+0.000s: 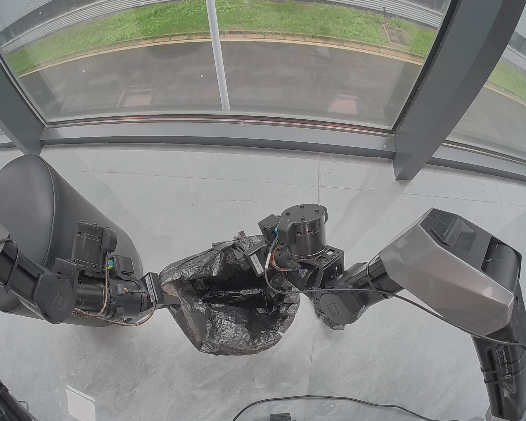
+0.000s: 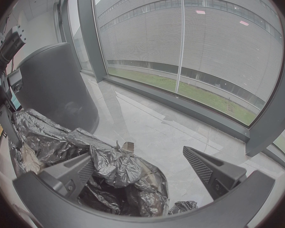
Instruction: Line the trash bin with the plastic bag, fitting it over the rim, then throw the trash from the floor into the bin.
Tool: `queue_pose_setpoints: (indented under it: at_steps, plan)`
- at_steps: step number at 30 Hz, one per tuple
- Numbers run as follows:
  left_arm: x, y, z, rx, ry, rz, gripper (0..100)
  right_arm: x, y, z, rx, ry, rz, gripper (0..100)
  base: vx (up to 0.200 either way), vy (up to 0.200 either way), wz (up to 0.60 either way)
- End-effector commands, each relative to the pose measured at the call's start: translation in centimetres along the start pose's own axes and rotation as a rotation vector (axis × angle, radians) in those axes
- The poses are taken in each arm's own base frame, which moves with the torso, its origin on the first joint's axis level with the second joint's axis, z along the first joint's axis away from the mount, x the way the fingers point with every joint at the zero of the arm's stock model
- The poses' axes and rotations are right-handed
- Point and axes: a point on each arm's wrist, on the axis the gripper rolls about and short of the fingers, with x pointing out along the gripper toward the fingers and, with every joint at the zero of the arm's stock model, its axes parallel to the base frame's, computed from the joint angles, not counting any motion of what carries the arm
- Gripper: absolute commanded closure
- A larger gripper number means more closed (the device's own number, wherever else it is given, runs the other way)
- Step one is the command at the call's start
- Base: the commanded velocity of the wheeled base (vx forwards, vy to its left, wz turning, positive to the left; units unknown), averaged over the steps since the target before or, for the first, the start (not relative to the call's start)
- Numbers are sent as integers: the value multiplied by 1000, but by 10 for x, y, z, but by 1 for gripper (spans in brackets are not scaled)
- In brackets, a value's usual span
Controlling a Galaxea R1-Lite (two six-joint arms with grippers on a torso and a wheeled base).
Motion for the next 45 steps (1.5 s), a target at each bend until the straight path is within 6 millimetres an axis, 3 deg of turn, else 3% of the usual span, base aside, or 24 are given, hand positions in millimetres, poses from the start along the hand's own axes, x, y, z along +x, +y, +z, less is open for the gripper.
queue_pose_setpoints:
  at_steps: [1,10,23,29,45]
  plan:
    - [3,7,2,16,2,16,100,5,0,-2,5,-6,-9,0,0,0,0]
    - [7,29,11,130,1,51,100,14,-6,3,14,-30,-45,0,0,0,0]
    - [27,41,19,169,-63,27,100,22,-4,2,19,-46,-50,0,0,0,0]
    - [27,44,21,163,-67,36,100,27,-7,-2,22,-45,-73,0,0,0,0]
    - [18,54,-4,124,1,80,100,27,-7,-3,22,-44,-78,0,0,0,0]
